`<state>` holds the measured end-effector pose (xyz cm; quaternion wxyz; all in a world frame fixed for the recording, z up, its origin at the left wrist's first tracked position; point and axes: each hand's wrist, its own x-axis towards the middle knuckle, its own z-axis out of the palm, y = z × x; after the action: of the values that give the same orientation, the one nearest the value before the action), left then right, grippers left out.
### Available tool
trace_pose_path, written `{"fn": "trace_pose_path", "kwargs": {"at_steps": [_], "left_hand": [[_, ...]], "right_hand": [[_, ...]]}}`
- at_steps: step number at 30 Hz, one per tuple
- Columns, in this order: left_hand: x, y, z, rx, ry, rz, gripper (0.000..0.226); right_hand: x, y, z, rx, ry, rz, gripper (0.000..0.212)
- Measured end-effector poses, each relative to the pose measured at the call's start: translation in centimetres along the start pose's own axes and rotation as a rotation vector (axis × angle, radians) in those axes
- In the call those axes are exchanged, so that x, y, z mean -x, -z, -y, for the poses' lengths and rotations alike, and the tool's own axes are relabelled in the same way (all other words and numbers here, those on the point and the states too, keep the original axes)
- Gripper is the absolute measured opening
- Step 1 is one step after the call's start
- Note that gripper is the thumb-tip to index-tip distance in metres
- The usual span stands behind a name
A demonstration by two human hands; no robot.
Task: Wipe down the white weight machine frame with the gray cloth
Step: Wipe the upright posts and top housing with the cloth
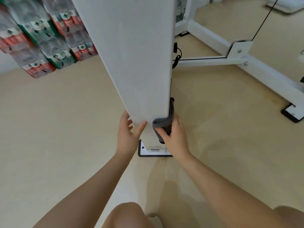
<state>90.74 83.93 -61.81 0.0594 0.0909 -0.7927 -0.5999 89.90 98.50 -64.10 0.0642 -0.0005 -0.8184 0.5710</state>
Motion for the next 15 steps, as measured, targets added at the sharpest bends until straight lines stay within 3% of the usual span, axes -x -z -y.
{"fn": "trace_pose_path", "kwargs": {"at_steps": [3,5,9,15], "left_hand": [[0.3,0.4,-1.6,0.012,-0.011,-0.069,0.051],[0.5,0.5,-3.2,0.022,-0.034,-0.105,0.051],[0.8,0.7,-6.3,0.052,-0.092,-0.109,0.038],[1.2,1.3,-8.2,0.052,0.004,-0.107,0.037]], "right_hand": [[0.3,0.0,-0.4,-0.026,-0.151,0.09,0.066],[0.0,0.5,1.0,-0.042,-0.147,0.069,0.065],[-1.3,2.7,6.3,-0.066,0.078,-0.012,0.061],[-3.5,5.1,13.2,-0.067,0.317,-0.12,0.061]]}}
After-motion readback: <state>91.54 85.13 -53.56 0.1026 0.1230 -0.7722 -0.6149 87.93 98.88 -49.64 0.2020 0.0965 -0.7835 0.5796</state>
